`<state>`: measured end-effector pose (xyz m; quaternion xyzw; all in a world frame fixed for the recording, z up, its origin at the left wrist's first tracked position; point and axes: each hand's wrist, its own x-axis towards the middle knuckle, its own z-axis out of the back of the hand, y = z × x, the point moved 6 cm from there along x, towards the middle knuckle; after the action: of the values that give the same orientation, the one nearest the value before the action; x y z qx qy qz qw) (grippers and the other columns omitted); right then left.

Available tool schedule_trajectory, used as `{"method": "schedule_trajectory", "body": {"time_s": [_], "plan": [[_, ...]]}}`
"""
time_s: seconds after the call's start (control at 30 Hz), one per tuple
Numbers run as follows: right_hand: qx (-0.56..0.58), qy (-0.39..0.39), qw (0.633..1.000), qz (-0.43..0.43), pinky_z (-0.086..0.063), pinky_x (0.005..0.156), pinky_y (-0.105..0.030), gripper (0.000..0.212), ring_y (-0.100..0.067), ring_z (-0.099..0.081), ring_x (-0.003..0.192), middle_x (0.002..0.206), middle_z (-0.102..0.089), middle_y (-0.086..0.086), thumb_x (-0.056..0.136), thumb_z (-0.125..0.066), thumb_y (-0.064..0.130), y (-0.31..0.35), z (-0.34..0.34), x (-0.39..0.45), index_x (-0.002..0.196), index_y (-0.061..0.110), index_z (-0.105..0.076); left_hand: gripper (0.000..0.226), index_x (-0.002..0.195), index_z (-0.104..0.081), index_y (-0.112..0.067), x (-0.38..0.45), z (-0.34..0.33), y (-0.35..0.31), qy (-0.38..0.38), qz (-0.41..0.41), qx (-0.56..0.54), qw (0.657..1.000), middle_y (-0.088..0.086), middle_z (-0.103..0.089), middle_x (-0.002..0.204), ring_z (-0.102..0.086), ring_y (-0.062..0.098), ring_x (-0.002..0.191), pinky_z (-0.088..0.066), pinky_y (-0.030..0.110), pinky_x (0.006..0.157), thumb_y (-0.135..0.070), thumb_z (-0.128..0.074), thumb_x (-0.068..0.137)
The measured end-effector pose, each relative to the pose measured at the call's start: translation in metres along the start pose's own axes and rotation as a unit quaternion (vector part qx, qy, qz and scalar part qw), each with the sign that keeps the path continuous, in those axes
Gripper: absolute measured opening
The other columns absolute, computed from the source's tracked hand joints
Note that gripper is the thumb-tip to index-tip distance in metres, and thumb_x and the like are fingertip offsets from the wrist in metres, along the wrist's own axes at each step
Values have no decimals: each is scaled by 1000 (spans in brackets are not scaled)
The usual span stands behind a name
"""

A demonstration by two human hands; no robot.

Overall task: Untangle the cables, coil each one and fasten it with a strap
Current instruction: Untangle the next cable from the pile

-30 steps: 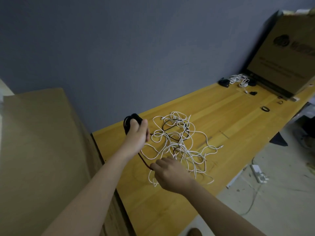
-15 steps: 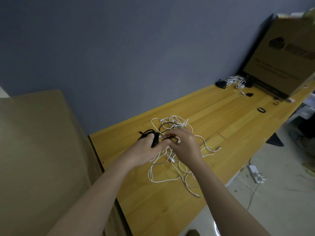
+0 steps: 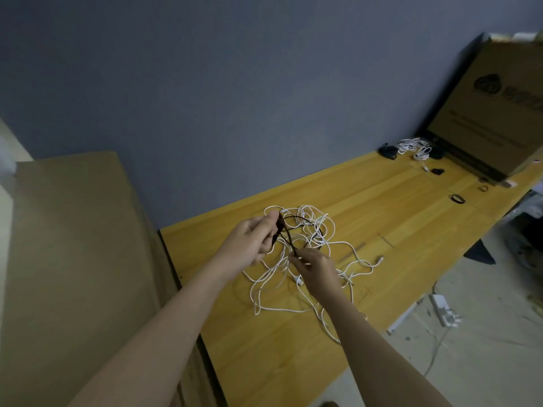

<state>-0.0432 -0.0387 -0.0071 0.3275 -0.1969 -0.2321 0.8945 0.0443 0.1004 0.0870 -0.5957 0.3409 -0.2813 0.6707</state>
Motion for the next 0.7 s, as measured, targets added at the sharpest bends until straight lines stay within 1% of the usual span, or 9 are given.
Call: {"method": "schedule_trajectory", "body": {"time_s": [0.07,0.13,0.23,0.3,0.4,0.5,0.57,0.63,0.7], "plan": [[-13,18,1000,-14,-37,56,-20,18,-20,-55,60,74,-67,-8,90,-65,21,6,1,9,86,5,-72,38,74,-39,-15,0,0,-2,1,-12,-15,1000,-4,-21,51,-15,9,39,-16,17,36,-42,-37,100],[22,-7,998,-58,-37,55,-31,24,-23,-51,56,63,-62,-9,93,-61,25,15,13,24,78,7,-67,39,70,-38,-16,0,3,-4,-27,-28,-32,999,-5,-22,49,-16,9,39,-17,17,37,-40,-36,101],[145,-80,982,-85,-42,55,-27,24,-12,-52,56,63,-62,-4,96,-56,24,43,44,35,79,12,-67,41,70,-39,-17,3,19,-1,-115,-16,-43,992,-10,-27,46,-21,6,36,-21,17,36,-44,-36,100],[237,-83,964,-92,-48,59,-24,22,-8,-56,58,64,-62,-1,97,-54,21,60,57,35,83,13,-68,42,72,-39,-17,4,26,4,-150,0,-22,988,-11,-30,47,-25,5,35,-24,18,39,-48,-36,99],[372,-53,919,-116,-54,61,-25,23,-10,-59,60,66,-60,-2,98,-51,21,75,62,31,83,13,-66,47,69,-36,-19,6,28,7,-147,-15,55,987,-12,-32,48,-29,5,38,-24,24,46,-60,-37,91],[415,-20,898,-142,-52,57,-24,24,-13,-57,60,67,-58,-4,99,-49,23,80,60,31,84,10,-63,55,76,-41,-17,6,24,10,-113,-26,128,985,-6,-37,58,-35,11,47,-29,29,51,-72,-38,77],[494,0,852,-171,-49,52,-20,25,-10,-53,56,66,-56,-1,99,-48,26,81,58,34,84,11,-60,62,80,-45,-15,6,20,11,-94,-34,174,980,-4,-43,61,-41,11,50,-34,29,56,-76,-38,72],[560,22,810,-176,-44,48,-17,24,-9,-48,55,61,-51,3,100,-45,30,86,60,40,85,14,-56,62,80,-47,-14,6,18,12,-94,-33,175,979,-4,-47,61,-44,7,49,-35,26,56,-75,-37,72],[579,44,798,-162,-46,52,-18,26,-11,-47,55,56,-43,5,101,-41,32,92,61,45,86,15,-53,56,76,-44,-17,6,19,11,-112,-21,134,984,-7,-45,57,-41,3,43,-32,24,52,-72,-35,76]]}}
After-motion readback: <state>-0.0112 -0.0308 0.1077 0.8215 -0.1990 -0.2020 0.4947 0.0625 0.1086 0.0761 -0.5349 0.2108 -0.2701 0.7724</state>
